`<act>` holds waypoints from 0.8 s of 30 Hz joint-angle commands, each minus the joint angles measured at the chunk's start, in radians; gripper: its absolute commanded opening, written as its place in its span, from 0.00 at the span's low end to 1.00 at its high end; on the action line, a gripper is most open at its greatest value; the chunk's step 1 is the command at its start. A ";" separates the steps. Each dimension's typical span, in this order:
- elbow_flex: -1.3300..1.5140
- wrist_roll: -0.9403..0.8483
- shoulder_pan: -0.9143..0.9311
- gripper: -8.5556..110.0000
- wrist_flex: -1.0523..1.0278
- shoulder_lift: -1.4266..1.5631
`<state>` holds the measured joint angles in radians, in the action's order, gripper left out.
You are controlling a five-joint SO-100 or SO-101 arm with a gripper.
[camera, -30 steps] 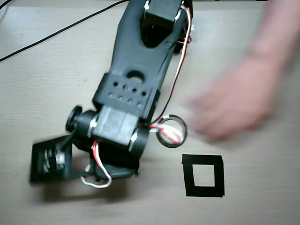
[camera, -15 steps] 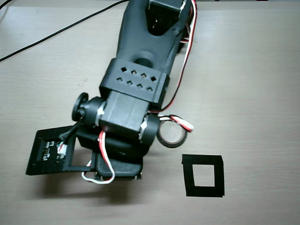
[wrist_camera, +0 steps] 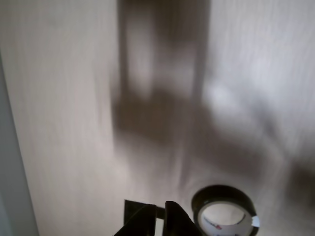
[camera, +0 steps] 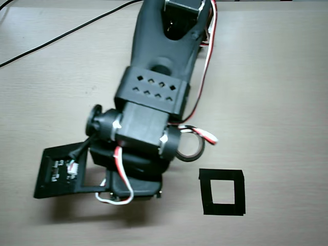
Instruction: Grasp a tape and put it in the target area.
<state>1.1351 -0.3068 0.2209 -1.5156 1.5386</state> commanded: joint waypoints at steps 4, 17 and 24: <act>-0.008 -0.005 0.003 0.08 -0.008 0.055; 0.020 0.034 -0.051 0.09 -0.026 0.057; 0.273 -0.051 -0.089 0.16 0.021 0.190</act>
<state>1.3361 -0.3344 0.1427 -1.5186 1.6414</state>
